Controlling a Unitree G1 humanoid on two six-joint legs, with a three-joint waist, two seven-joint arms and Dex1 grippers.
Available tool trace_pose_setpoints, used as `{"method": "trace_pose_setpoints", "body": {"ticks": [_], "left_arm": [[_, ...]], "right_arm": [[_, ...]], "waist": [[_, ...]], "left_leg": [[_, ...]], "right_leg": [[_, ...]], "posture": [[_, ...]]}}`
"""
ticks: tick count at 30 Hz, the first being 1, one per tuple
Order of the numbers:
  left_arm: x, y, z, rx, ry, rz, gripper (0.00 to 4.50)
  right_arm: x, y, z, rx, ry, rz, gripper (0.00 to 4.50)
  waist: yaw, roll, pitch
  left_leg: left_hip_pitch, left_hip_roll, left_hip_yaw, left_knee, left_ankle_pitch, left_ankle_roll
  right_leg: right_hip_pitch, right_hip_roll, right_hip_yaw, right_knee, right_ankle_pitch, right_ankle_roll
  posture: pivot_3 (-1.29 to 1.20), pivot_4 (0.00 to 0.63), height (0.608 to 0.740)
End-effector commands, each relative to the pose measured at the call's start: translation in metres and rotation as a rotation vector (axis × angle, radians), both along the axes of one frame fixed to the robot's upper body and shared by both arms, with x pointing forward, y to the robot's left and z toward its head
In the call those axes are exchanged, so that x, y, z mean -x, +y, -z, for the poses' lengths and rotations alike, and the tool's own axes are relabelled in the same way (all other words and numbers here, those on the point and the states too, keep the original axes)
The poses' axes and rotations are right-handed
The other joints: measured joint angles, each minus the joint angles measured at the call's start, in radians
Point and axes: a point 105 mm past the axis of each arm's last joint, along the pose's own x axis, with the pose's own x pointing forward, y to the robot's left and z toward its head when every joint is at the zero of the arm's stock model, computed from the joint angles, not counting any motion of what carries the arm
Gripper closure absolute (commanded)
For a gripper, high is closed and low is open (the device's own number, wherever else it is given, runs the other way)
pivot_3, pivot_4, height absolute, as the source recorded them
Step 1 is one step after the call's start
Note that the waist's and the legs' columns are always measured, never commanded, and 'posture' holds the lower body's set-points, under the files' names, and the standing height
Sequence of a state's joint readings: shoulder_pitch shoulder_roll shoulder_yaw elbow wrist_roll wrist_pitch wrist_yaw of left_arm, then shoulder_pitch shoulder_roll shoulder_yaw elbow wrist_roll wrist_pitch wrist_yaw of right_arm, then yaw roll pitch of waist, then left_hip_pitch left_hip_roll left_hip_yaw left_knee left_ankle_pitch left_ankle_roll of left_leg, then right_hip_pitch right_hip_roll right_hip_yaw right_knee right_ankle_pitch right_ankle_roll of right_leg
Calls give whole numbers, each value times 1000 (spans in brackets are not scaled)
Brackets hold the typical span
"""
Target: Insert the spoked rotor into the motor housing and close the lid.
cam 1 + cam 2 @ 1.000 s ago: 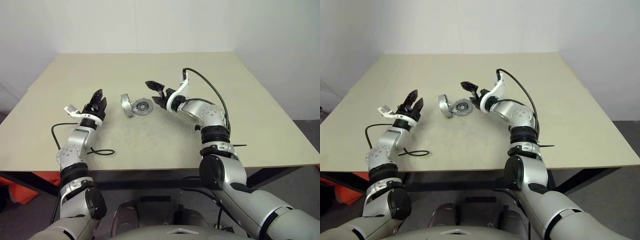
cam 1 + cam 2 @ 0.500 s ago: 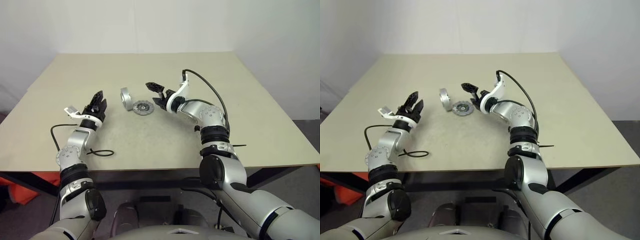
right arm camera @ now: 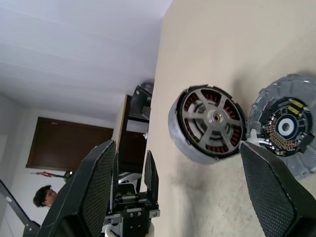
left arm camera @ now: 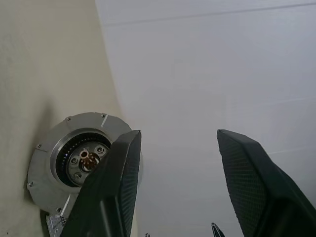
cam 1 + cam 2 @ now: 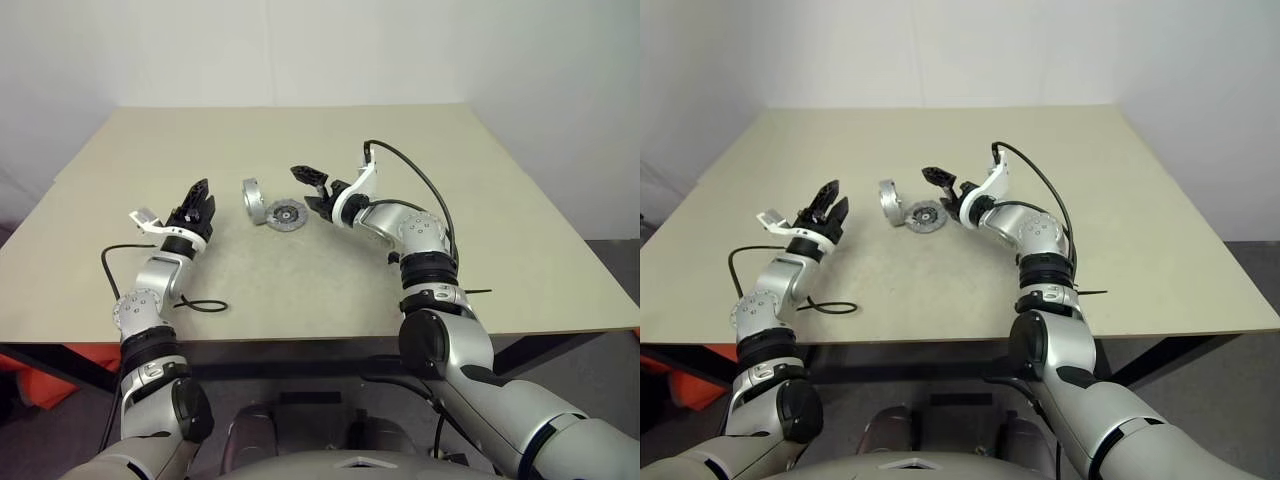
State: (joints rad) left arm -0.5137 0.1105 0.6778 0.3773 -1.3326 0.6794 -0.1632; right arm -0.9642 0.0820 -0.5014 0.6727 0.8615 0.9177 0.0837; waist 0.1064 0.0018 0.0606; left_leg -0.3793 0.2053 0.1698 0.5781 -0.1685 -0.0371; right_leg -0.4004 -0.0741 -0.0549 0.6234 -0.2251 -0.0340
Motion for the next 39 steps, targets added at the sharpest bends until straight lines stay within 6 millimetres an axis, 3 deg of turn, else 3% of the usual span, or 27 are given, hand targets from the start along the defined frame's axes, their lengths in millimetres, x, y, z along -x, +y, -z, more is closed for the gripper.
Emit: {"method": "trace_pose_setpoints", "body": {"ticks": [1, 39], "left_arm": [[0, 0, -17, -18, -55, 0, 1943], [-2, -2, -13, -44, -68, 28, 1943]], "right_arm": [[-3, 2, -16, -8, -52, -2, 35], [-5, -1, -14, 10, -70, 16, 35]], "waist": [[0, 0, 0], [0, 0, 0]], "left_leg": [[0, 0, 0, 0, 0, 0], [0, 0, 0, 0, 0, 0]], "right_leg": [[0, 0, 0, 0, 0, 0], [0, 0, 0, 0, 0, 0]], "posture": [[0, 0, 740], [0, 0, 740]]}}
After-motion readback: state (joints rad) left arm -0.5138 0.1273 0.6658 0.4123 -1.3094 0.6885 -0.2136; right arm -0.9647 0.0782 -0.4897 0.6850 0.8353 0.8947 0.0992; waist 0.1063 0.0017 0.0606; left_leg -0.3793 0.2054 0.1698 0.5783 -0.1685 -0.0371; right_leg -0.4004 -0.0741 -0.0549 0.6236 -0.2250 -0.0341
